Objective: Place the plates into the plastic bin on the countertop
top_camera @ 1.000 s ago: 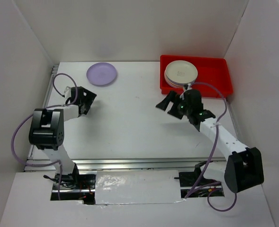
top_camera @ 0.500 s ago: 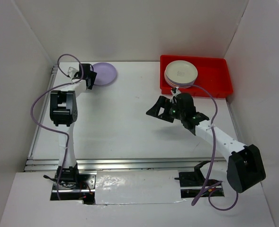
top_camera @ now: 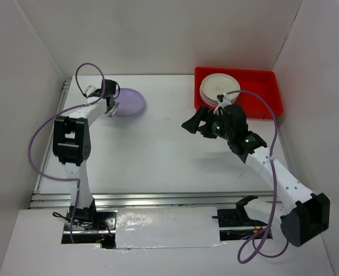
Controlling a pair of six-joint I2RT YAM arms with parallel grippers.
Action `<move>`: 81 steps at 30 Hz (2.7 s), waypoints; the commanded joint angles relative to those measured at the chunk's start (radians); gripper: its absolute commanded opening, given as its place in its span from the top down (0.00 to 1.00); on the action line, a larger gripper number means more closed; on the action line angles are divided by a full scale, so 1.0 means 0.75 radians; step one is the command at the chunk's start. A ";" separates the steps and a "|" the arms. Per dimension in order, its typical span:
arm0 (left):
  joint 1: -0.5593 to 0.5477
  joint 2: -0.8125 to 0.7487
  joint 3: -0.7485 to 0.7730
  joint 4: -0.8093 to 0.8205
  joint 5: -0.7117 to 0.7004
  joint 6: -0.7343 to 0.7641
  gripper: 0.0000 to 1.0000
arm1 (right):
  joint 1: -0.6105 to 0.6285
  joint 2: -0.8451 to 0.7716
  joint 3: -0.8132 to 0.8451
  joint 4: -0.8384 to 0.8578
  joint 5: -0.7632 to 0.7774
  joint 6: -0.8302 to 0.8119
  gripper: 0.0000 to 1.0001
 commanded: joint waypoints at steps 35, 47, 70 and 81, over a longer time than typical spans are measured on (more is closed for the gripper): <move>-0.523 -1.586 -0.744 -0.288 0.284 0.409 0.95 | 0.285 0.184 0.154 -0.122 0.173 0.085 1.00; -0.476 -1.674 -0.585 -0.529 0.051 0.404 0.01 | -0.173 0.447 0.534 -0.355 0.268 0.016 1.00; -0.446 -1.827 -0.836 -0.574 0.115 0.908 0.01 | -0.738 1.540 1.842 -0.789 0.242 0.038 0.36; -0.358 -1.819 -0.838 -0.546 0.078 0.904 0.01 | -0.660 0.862 1.507 -0.715 0.254 -0.072 0.00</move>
